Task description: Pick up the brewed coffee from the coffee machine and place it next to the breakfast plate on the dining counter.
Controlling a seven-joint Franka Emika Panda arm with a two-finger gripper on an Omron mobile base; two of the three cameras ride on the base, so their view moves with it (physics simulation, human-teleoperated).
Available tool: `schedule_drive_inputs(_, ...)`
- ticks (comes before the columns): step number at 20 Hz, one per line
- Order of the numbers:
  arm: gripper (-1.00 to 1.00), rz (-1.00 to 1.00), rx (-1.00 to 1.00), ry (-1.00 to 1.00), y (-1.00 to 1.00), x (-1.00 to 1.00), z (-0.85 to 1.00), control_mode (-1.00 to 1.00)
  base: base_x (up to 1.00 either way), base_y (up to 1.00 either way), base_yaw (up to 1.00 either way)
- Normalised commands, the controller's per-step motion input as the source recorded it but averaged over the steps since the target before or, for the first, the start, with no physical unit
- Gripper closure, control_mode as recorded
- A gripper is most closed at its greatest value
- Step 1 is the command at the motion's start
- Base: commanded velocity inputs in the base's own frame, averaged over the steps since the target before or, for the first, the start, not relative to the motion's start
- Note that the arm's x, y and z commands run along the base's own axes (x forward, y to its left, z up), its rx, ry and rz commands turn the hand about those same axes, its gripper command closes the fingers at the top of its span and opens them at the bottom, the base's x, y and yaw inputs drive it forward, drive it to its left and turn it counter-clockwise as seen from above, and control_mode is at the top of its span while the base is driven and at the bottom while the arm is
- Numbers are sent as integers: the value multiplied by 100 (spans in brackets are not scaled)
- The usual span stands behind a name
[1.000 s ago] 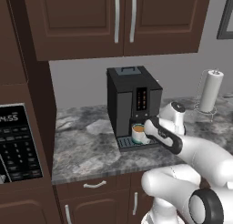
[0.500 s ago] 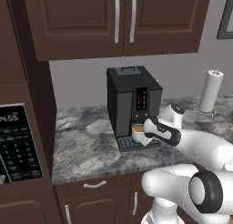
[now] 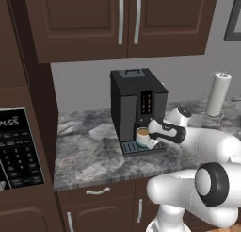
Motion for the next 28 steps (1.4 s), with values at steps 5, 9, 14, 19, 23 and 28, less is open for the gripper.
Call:
schedule_drive_inputs(5,100,0,0,-1,-3,-40,0,-100,0,0,0)
schedule_drive_inputs(9,100,0,0,-9,-19,-64,0,-100,0,0,0)
schedule_drive_inputs(14,100,6,0,-17,-14,-71,34,-100,0,0,0)
schedule_drive_inputs(19,100,18,0,-14,-1,-75,73,-100,0,0,0)
schedule_drive_inputs(23,100,19,0,-1,0,-39,100,-100,0,0,0)
schedule_drive_inputs(28,100,14,0,13,0,-12,100,-100,0,0,0)
